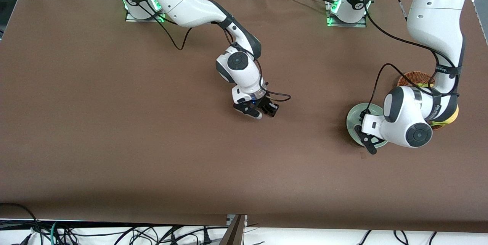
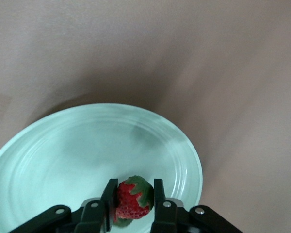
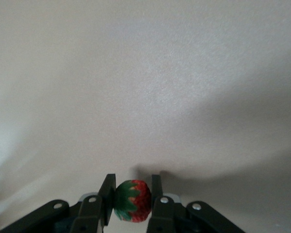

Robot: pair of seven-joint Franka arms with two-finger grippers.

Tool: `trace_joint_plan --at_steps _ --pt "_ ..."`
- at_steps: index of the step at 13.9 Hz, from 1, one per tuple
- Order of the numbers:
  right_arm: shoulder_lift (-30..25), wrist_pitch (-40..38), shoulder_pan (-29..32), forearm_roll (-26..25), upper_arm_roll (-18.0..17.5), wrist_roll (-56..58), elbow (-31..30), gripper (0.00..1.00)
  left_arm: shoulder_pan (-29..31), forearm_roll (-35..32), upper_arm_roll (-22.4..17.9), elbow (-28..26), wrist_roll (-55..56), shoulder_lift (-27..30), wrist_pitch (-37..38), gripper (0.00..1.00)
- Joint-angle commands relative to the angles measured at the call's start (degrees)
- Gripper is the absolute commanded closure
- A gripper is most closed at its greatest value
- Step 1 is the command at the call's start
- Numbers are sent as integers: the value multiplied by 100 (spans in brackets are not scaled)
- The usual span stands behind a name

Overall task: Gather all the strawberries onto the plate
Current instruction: 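Drop the strawberry on the plate while the right gripper sets the last mid-table, then grasp the last strawberry with the left gripper while the right gripper withdraws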

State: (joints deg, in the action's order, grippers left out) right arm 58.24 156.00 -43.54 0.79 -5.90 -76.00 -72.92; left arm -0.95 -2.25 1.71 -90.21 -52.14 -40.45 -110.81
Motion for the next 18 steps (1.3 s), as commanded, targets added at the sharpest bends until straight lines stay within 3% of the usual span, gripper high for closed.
trace_joint_plan --at_steps 1,4,8,12,14,18 --pt "39 27 -32 27 62 -29 208 4 24 -109 75 -190 -243 221 -151 0" --pt "-469 -305 353 35 36 103 138 0 7 -100 101 -163 -270 476 -46 0" --pt "-1287 -1921 1056 70 -77 1453 -99 0 -98 469 171 -110 62 731 428 0" --pt "-2411 -2522 2206 88 -201 3561 -1502 0 -151 779 864 -102 1780 706 368 0" --pt "-2860 -2889 2734 79 -201 4615 -2102 0 -396 779 1112 -102 2915 644 -105 0" --pt "-3379 -3848 3754 35 -192 6884 -2560 0 -1371 779 1130 -111 4867 215 -1421 0"
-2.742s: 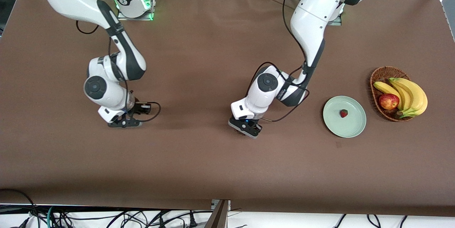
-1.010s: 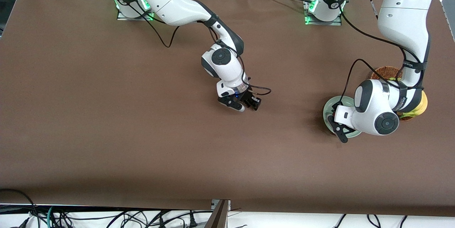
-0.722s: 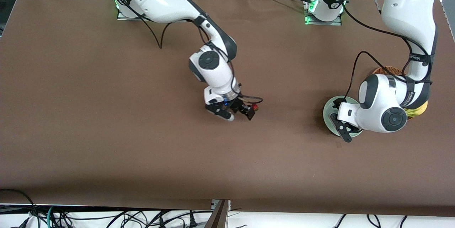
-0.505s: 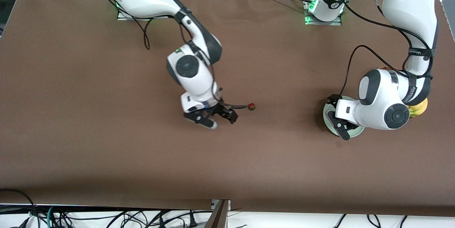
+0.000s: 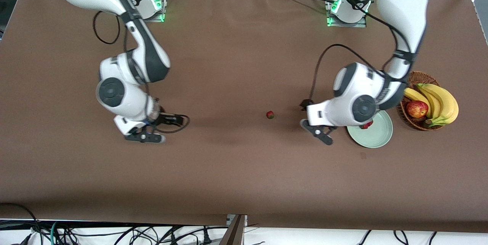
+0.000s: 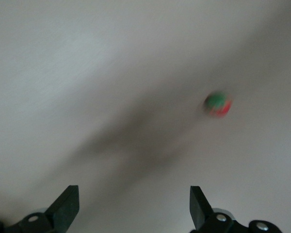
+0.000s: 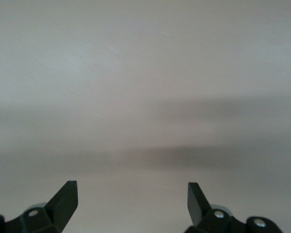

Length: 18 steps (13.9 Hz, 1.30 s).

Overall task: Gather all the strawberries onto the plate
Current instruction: 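Grasp the last strawberry with the left gripper while the right gripper withdraws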

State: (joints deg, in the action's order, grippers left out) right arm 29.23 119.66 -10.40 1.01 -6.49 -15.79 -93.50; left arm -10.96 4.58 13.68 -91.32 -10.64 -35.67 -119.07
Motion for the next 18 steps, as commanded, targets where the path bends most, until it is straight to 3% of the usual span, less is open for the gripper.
trace_joint_plan --at_steps 1,6,8,11,12,14,15,18 --pt "-636 -328 659 -21 -116 1215 -642 0 -528 96 -67 -35 1078 -404 -1035 0" --pt "-1690 -978 1242 -48 165 1746 -1267 0 -986 8 -93 -123 2153 -827 -2023 0" --pt "-2147 -1495 1268 -57 296 1746 -1276 0 -1065 -19 -120 -289 2242 -828 -2050 6" --pt "-2833 -2208 1268 -275 376 1798 -1215 0 -1101 -106 -120 -343 2260 -819 -2041 39" --pt "-3017 -2340 1259 -433 385 1851 -1180 0 -1101 -98 -120 -352 2268 -819 -2032 66" --pt "-3125 -2770 1259 -602 534 2122 -804 0 -1031 -106 -111 -343 2260 -766 -1971 82" --pt "-3064 -3007 1259 -593 552 2219 -454 0 -996 -106 -111 -343 2251 -705 -1893 84" --pt "-2905 -3360 1146 -567 709 2124 -11 0 -698 -115 -120 -264 1980 -337 -893 99"
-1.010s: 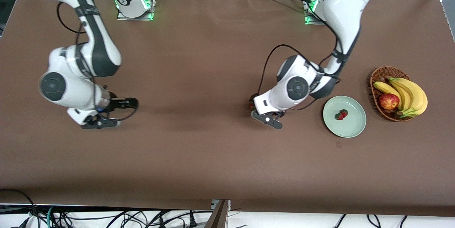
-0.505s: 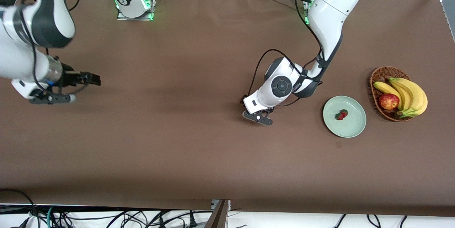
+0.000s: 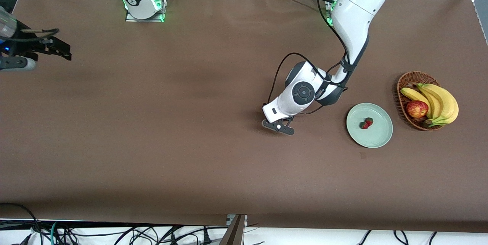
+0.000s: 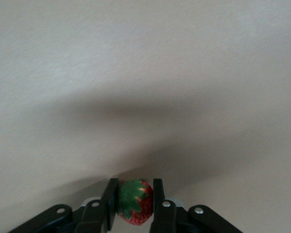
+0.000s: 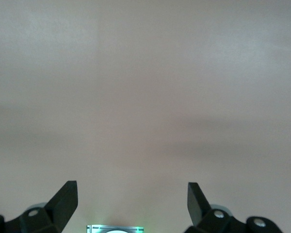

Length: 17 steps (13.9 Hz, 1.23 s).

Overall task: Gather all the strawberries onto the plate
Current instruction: 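Grasp the last strawberry with the left gripper while the right gripper withdraws, then carry the strawberry with the left gripper onto the plate and release it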

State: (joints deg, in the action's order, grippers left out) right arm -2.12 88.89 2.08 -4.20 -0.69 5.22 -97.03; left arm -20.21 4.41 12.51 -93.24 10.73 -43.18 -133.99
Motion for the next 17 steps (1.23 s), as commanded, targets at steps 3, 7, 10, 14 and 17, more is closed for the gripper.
trace_joint_plan --at_steps 3,7,10,14,17 --pt "335 -319 -226 16 359 -135 508 0 850 -90 15 -45 -1393 783 1452 98" --pt "388 -874 -199 42 350 -65 896 0 1675 -291 -29 -54 -3362 977 2465 98" --pt "379 -987 -191 121 263 -65 940 0 2169 -660 -38 -124 -4594 978 2606 96" --pt "406 -988 -199 113 253 -47 1046 0 2758 -1188 -29 -151 -5694 837 2475 95" --pt "414 -979 -200 104 271 -56 1054 0 2952 -1180 -21 -159 -6231 705 2229 1"
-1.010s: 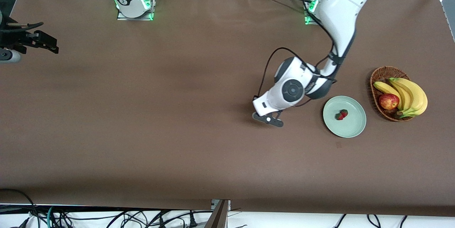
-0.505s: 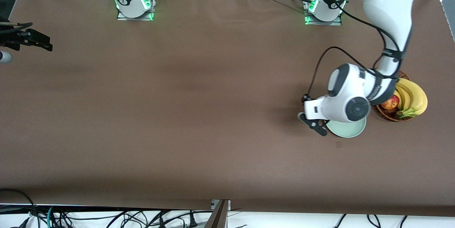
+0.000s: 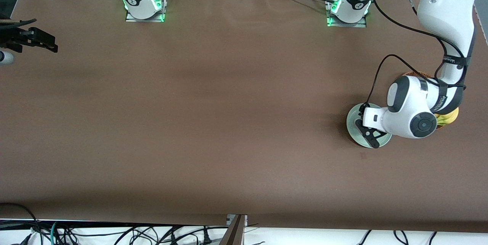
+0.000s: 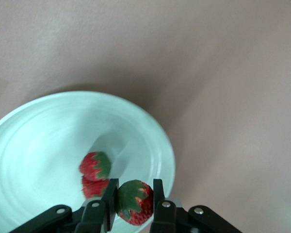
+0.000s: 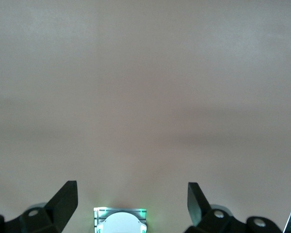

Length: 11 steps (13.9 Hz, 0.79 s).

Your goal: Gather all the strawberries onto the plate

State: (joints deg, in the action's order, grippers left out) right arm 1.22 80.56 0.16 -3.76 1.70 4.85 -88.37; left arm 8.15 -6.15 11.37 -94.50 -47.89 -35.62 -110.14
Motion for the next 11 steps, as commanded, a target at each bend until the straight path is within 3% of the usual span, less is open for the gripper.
trace_joint_plan --at_steps 1,7,11 --pt "89 -137 -7 69 33 -19 188 0 117 -124 102 -25 -422 11 -131 0" --pt "89 -110 -42 69 6 -28 188 0 64 113 216 273 -47 906 790 0" --pt "89 -119 -42 60 6 -28 188 0 38 509 444 1457 1147 1118 2152 0"
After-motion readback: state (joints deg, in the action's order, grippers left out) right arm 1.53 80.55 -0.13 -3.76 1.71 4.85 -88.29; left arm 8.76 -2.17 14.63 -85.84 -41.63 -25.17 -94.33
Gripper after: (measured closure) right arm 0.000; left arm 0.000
